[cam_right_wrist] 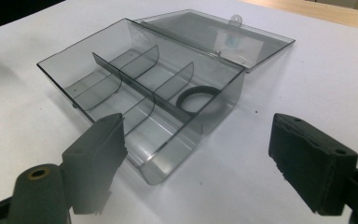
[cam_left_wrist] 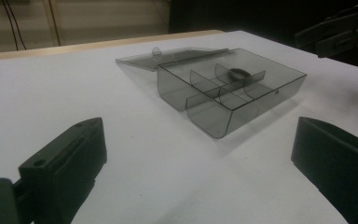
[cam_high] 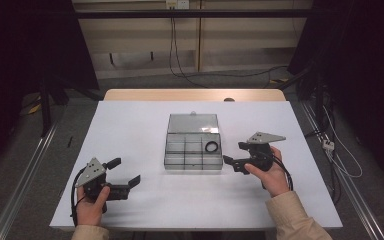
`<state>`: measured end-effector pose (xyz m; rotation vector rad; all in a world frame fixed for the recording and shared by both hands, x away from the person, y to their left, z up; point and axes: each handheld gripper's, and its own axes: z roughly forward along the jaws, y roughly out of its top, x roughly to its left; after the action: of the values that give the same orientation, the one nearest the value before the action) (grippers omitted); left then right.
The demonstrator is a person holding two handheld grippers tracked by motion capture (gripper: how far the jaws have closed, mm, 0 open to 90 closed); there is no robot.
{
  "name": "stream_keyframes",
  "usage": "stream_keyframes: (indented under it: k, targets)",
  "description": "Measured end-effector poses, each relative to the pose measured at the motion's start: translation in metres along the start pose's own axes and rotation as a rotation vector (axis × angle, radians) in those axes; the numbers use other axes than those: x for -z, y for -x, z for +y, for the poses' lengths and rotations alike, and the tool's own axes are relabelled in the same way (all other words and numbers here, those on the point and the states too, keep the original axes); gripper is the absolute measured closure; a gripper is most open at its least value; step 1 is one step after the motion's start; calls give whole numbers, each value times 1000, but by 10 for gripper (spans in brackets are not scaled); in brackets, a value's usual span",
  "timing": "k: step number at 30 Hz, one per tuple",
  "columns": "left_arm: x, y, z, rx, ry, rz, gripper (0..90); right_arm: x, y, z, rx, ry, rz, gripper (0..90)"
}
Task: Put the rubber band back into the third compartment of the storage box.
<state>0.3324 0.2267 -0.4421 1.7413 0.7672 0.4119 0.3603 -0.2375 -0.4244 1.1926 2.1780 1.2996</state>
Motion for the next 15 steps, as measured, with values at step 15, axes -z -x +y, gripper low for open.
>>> stream_keyframes:
  k: [15]
  targets:
    - [1,1,0,-4,0,1,31,16,0,-29,-7,7,-27,171]
